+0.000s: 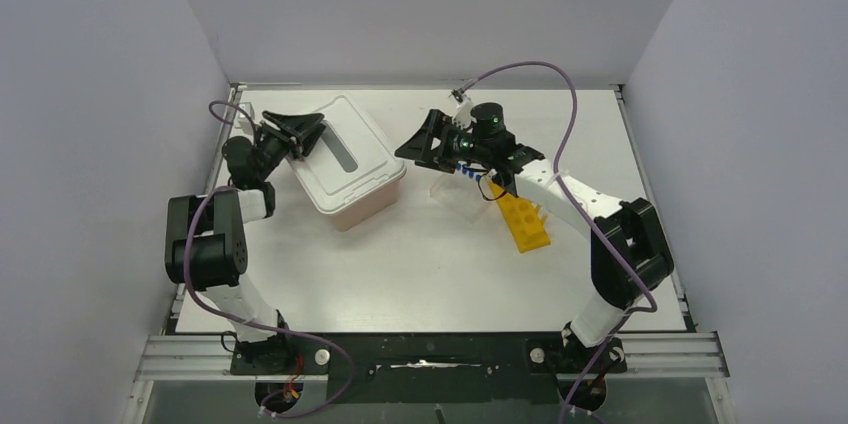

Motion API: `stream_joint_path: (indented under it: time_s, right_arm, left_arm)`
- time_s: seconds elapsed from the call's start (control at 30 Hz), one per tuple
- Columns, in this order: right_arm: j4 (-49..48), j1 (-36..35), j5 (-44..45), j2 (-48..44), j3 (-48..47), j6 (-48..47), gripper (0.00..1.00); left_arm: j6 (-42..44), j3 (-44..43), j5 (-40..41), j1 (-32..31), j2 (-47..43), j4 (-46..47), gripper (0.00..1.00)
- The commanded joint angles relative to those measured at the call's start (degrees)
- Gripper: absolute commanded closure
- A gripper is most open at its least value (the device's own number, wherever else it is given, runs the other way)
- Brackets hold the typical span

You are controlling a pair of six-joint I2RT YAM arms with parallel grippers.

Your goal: Organize the chemistry lab equipment

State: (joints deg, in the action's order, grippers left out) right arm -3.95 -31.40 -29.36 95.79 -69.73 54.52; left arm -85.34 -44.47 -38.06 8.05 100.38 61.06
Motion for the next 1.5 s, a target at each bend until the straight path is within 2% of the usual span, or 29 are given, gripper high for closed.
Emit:
stream_joint_path:
  time_s: [0.0, 0.1, 0.23, 0.33, 0.5, 0.67, 0.87, 1.03, 1.2, 1.3, 1.37, 1.47]
  right_arm:
    - [0.10, 0.12, 2.01, -1.62, -2.25, -3.26, 0.30]
    - [1.51, -0.18, 3.05, 0.68, -6.03, -5.72, 0.48]
    - [6.51, -0.78, 4.28, 5.27, -13.76, -11.27, 0.79]
    - [10.63, -1.39, 4.11, 9.50, -20.53, -14.98, 0.88]
    - [15.20, -3.32, 4.73, 15.25, -27.74, -18.74, 0.88]
    - [14.72, -3.83, 9.28, 16.29, -23.14, -19.59, 0.87]
    - [14.04, -3.83, 15.04, 15.69, -20.92, -21.18, 0.83]
    - [10.48, -4.21, 13.95, 13.99, -21.01, -20.77, 0.79]
    - [9.17, -4.55, 12.02, 13.84, -25.44, -21.17, 0.76]
    - [8.08, -4.56, 11.07, 14.90, -29.05, -21.62, 0.72]
    - [6.60, -4.55, 10.86, 15.85, -30.76, -21.97, 0.68]
    - [3.63, -4.56, 10.68, 18.14, -32.97, -22.08, 0.61]
  left_arm:
    - [-1.22, -2.36, -1.18, -0.85, 0.58, 5.39, 0.56]
    - [-1.15, -3.90, -1.33, -1.32, -0.34, 5.19, 0.56]
    - [-1.77, -7.33, -1.56, -1.37, -1.45, 5.11, 0.56]
    - [-3.49, -9.65, -2.04, -1.37, -1.77, 6.45, 0.56]
    - [-1.11, -10.37, -2.63, -1.25, -5.05, 3.55, 0.55]
    - [7.80, -9.70, -0.90, -0.68, -8.27, -8.97, 0.55]
    - [7.15, -9.35, -1.40, -1.25, -4.71, -8.13, 0.55]
    - [8.56, -10.85, -0.83, -2.39, -1.75, -10.55, 0.55]
    - [10.11, -11.57, 0.98, -2.95, 3.47, -14.09, 0.55]
    - [7.36, -9.83, -0.31, -2.96, 5.73, -11.39, 0.55]
    - [7.55, -7.97, 0.52, -3.13, 4.85, -10.59, 0.55]
    - [10.13, -7.42, 1.62, -3.22, 2.12, -14.08, 0.55]
